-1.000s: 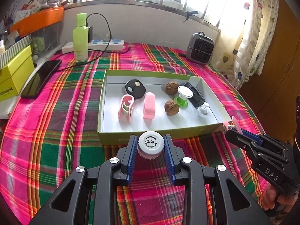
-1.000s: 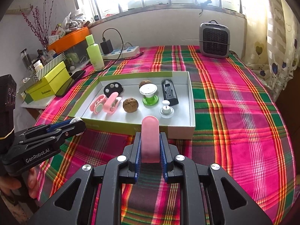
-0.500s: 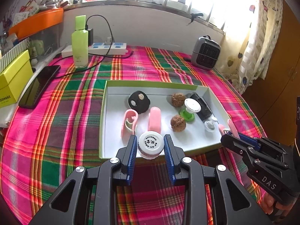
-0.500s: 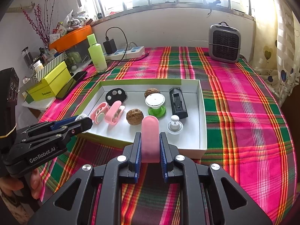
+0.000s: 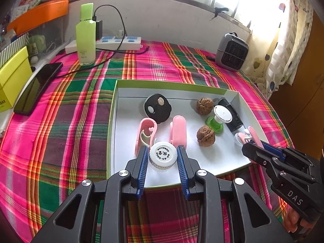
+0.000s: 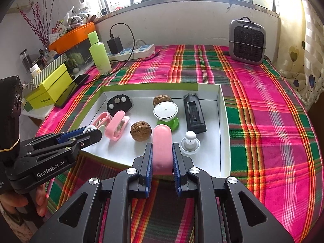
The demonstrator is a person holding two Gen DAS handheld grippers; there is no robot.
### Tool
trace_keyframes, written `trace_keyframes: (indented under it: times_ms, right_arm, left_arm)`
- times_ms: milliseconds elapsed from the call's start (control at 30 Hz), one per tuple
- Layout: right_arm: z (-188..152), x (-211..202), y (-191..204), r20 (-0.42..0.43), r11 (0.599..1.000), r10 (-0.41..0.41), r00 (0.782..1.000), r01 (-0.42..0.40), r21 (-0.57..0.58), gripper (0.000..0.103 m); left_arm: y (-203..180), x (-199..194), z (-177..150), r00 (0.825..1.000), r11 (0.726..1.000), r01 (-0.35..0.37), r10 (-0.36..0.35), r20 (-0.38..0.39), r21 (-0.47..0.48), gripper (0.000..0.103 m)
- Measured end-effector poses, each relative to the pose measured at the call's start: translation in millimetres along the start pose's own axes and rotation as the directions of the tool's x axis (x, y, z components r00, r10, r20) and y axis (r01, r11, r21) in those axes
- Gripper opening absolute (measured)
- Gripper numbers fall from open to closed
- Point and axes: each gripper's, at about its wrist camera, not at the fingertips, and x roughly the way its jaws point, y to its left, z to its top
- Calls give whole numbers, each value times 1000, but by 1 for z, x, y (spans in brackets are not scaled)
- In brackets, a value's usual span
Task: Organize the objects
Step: 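Lower the container into the box with the left tool while the right lowers the clip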
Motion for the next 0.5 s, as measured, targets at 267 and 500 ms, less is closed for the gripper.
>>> trace_keyframes:
  times_ms: [267,500]
  right_arm:
    - [7,11,4,-22,999,0,1000,-1,-32,19]
    - [13,22,5,-53,998,6,999,-9,-58,19]
  left_arm:
    - [3,7,1,1000,1000,-11,11,-12,-1,27]
    - [3,10,3,1000,1000,-22,22,-9,10,27]
